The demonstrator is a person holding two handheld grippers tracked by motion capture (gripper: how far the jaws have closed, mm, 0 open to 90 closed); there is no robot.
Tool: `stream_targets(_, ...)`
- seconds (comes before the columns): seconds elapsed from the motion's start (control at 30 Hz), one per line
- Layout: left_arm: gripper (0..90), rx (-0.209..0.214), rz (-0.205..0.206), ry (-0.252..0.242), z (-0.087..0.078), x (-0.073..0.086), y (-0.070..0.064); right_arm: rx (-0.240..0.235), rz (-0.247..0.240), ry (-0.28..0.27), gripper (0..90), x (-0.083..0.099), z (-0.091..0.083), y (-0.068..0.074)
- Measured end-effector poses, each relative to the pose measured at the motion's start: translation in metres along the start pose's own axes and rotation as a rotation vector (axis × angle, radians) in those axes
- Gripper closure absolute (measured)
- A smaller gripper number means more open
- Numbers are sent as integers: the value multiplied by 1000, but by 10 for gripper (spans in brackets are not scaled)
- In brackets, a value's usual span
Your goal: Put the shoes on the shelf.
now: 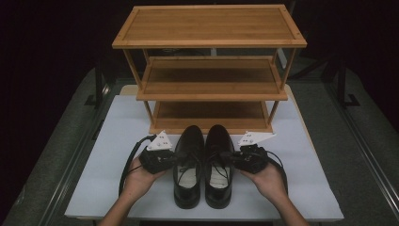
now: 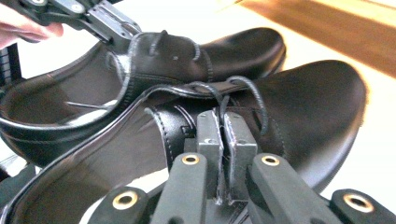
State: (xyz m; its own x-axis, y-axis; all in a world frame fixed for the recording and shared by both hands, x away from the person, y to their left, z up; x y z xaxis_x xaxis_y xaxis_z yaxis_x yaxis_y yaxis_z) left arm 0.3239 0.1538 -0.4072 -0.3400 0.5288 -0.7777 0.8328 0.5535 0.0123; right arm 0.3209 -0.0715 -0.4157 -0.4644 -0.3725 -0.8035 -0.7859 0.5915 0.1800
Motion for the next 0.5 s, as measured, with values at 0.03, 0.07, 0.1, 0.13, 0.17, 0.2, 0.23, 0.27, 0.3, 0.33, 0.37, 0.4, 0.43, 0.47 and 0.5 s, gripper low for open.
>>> stream_targets(0.03, 870, -12, 1, -2, -1, 0, 1, 12, -1, -4, 867, -1, -1, -1)
stream_targets(0.07, 870, -23, -8, -6, -2, -1, 3, 18, 1, -6, 867, -1, -2, -2)
stream_targets(0.1, 871, -33, -14, -12, -3, -2, 4, 30, 2, -7, 867, -2, -3, -4)
stream_targets(0.13, 872, -44, -23, -19, -4, -3, 6, 40, 0, -12, 867, -3, -3, -5)
stream_targets(0.17, 872, -54, -30, -23, -5, -4, 8, 47, 4, -14, 867, -4, -4, -7)
stream_targets(0.2, 872, -64, -38, -27, -6, -5, 9, 57, 6, -14, 867, -5, -5, -9)
stream_targets(0.23, 873, -71, -46, -31, -7, -6, 11, 60, 13, -17, 868, -6, -6, -10)
stream_targets(0.27, 873, -78, -52, -37, -8, -7, 12, 66, 16, -20, 868, -7, -7, -12)
stream_targets(0.3, 873, -79, -60, -43, -8, -8, 13, 74, 17, -23, 868, -8, -8, -14)
stream_targets(0.33, 873, -82, -62, -49, -8, -10, 15, 79, 16, -27, 868, -9, -10, -15)
stream_targets(0.37, 873, -85, -62, -52, -9, -11, 16, 81, 18, -38, 867, -11, -12, -17)
stream_targets(0.4, 873, -89, -62, -58, -9, -13, 16, 85, 17, -42, 867, -13, -13, -18)
stream_targets(0.43, 873, -95, -59, -64, -9, -16, 17, 90, 14, -46, 868, -14, -14, -20)
stream_targets(0.47, 873, -99, -62, -69, -9, -18, 18, 96, 8, -51, 868, -16, -14, -22)
stream_targets(0.5, 873, -101, -65, -74, -8, -20, 20, 99, 9, -57, 867, -18, -15, -24)
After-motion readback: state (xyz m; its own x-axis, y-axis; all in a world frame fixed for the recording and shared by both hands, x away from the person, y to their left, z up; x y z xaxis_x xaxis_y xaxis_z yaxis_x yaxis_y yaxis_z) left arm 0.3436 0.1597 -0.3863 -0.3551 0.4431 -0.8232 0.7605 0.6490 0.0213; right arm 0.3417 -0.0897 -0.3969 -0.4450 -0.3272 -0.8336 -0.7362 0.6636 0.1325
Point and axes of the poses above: each handheld gripper's, and its own axes: z roughly forward along the jaws, x roughly out of its underside, y roughly to its left, the point moved 6 cm from there along z, roughly forward along the jaws, and after that the axes turned 1 degree about -x, right-handed, at the moved point
